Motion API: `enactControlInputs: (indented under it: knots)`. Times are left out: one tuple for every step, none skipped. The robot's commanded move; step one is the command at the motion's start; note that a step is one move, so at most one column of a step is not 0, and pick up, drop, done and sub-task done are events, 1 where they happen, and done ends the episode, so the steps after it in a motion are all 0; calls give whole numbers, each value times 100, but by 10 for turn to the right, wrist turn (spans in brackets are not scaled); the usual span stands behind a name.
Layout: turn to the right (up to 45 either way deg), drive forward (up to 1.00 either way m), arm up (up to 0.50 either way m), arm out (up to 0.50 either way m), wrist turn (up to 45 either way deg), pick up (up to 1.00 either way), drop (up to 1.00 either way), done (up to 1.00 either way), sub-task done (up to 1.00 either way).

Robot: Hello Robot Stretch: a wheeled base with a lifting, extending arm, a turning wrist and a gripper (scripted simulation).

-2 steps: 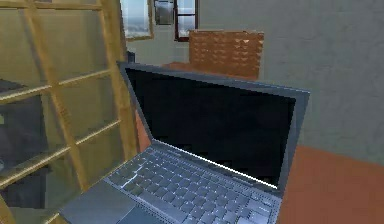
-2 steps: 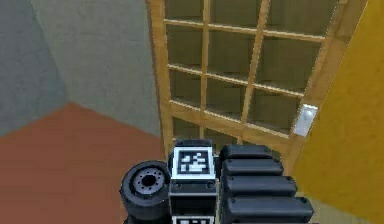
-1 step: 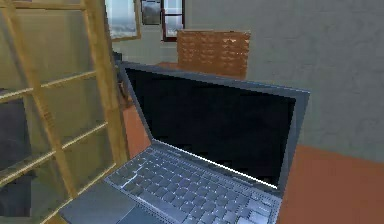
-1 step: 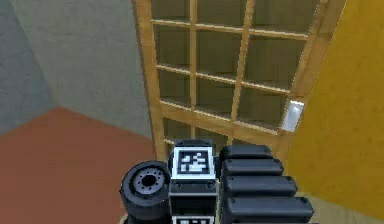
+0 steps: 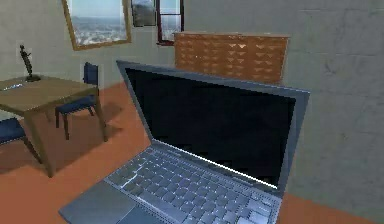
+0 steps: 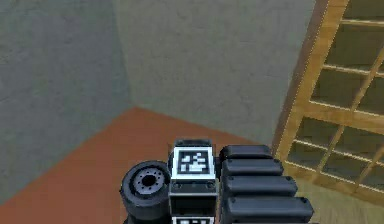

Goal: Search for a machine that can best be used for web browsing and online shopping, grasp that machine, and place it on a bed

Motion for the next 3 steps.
enactControlInputs:
  knots:
    - [450,0,0,0,0,0,0,0,0]
    - [270,0,0,0,0,0,0,0,0]
    - [0,30,0,0,0,0,0,0,0]
